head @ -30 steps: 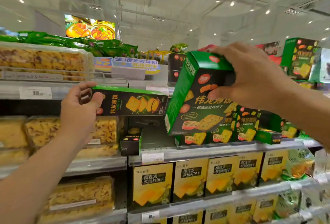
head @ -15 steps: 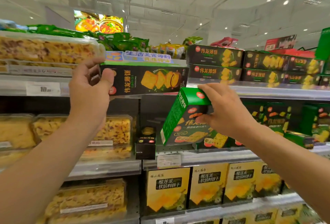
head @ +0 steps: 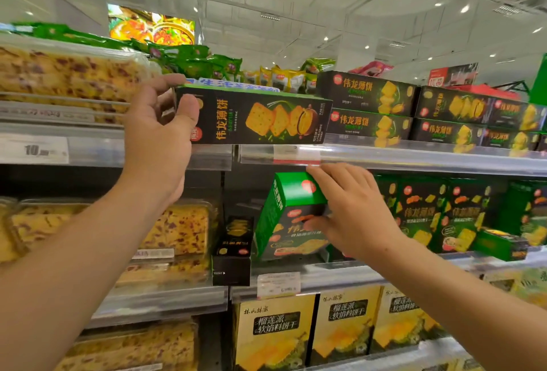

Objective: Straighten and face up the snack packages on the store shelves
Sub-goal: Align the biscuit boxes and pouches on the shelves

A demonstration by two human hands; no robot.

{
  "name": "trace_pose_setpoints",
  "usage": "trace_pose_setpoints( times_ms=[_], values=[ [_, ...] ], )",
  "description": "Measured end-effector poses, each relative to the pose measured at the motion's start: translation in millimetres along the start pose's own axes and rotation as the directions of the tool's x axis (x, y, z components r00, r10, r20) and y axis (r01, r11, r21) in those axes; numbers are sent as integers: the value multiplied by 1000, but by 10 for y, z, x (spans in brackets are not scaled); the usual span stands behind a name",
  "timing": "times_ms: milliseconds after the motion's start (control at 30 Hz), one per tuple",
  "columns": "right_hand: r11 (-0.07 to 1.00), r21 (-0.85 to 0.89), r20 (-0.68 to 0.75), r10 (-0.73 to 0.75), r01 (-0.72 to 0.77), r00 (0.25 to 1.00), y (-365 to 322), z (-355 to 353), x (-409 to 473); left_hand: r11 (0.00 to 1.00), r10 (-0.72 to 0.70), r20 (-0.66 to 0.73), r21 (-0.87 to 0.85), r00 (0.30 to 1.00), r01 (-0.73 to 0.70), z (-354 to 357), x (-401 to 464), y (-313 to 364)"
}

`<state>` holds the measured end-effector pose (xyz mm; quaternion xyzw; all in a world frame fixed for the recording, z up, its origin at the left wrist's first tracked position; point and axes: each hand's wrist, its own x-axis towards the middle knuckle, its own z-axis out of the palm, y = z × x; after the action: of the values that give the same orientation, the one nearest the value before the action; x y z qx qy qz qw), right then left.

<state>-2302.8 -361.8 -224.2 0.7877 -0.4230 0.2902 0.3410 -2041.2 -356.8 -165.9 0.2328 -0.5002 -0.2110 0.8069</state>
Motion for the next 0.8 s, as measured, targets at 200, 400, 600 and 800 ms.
trace_pose_setpoints(
  times_ms=[200, 400, 600, 800],
  values=[
    [1000, 7, -33, 30, -30, 999, 51, 319, -176, 1000, 5, 10, 6, 1000, -5, 36, 30, -61],
    [990, 40, 67, 132, -135, 989, 170, 443, -49, 1000, -10, -1, 8, 1000, 10, 69, 50, -118],
    [999, -11, 50, 31, -30, 998, 278, 529, -28, 999, 26, 5, 39, 1000, -26, 66, 98, -90],
    [1000, 15, 198, 11, -14, 980, 255, 709, 227, 999, 18, -4, 32, 1000, -17, 109, 117, -102]
  ],
)
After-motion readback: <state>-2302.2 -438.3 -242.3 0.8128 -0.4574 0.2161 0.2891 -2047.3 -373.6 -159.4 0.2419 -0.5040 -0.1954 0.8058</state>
